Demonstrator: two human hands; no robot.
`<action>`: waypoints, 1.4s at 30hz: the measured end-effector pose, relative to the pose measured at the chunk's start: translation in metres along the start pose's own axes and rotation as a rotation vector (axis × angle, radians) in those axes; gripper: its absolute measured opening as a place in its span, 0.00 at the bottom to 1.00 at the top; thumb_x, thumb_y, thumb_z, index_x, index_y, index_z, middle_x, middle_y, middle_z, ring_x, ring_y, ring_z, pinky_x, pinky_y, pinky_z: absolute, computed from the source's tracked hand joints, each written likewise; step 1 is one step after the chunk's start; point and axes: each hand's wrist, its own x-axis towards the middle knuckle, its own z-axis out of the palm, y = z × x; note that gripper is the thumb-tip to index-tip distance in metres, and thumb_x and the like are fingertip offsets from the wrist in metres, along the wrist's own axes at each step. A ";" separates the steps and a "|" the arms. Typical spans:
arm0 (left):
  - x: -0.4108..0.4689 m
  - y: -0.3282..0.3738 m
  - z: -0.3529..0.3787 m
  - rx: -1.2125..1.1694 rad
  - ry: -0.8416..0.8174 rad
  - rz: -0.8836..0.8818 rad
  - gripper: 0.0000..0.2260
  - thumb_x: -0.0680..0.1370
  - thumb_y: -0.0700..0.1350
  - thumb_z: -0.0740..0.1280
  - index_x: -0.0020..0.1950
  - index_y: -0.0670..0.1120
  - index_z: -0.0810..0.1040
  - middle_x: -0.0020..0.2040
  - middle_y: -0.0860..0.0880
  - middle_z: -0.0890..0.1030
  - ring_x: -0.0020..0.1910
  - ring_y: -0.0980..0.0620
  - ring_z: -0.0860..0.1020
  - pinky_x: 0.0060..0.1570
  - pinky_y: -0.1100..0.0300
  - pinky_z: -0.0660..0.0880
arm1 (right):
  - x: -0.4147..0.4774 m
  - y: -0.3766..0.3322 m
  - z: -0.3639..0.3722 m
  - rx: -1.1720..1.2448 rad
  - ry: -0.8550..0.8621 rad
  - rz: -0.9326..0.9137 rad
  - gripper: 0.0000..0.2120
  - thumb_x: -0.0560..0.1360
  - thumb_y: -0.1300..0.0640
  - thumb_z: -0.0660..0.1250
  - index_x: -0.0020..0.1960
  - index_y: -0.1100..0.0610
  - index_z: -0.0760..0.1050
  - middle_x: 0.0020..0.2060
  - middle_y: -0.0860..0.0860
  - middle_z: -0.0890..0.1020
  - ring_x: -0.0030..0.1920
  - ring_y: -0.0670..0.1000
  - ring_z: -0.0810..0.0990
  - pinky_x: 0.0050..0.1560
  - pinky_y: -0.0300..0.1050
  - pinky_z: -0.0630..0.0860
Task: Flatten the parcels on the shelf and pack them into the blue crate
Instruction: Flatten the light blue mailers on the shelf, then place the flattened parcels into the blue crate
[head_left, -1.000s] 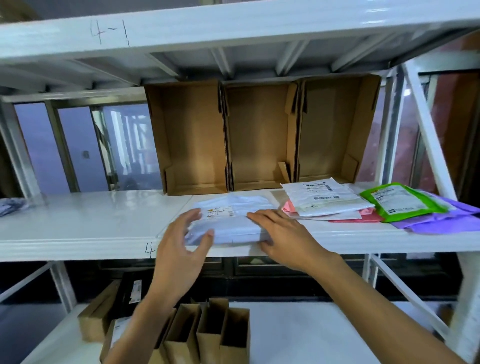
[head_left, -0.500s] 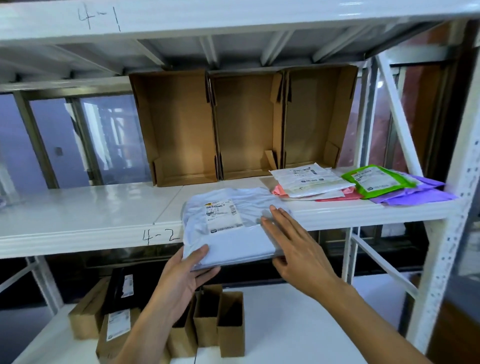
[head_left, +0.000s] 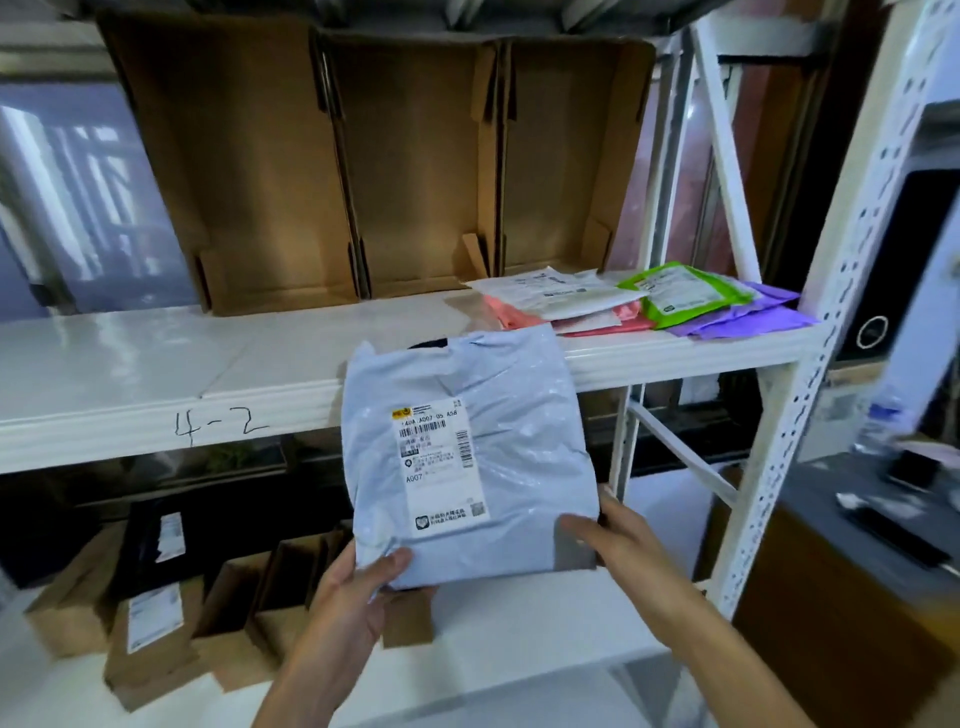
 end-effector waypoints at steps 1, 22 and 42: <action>-0.002 -0.009 0.002 0.007 -0.002 -0.015 0.20 0.71 0.33 0.68 0.64 0.40 0.78 0.59 0.41 0.84 0.56 0.39 0.82 0.47 0.45 0.83 | -0.004 0.007 -0.006 -0.011 -0.028 0.015 0.12 0.80 0.56 0.66 0.59 0.40 0.76 0.54 0.39 0.84 0.50 0.40 0.82 0.48 0.37 0.78; 0.003 -0.200 0.097 0.483 0.137 -0.240 0.08 0.81 0.44 0.67 0.50 0.40 0.82 0.42 0.46 0.87 0.41 0.50 0.85 0.35 0.63 0.78 | -0.068 0.223 -0.190 0.139 -0.057 0.511 0.17 0.76 0.60 0.72 0.64 0.52 0.76 0.55 0.49 0.85 0.53 0.50 0.85 0.50 0.45 0.80; 0.054 -0.381 0.068 0.896 0.114 -0.407 0.14 0.74 0.49 0.74 0.30 0.49 0.78 0.32 0.48 0.78 0.33 0.53 0.75 0.37 0.59 0.68 | -0.104 0.370 -0.230 0.141 0.156 0.779 0.14 0.73 0.55 0.75 0.57 0.55 0.80 0.56 0.61 0.82 0.53 0.60 0.82 0.58 0.55 0.79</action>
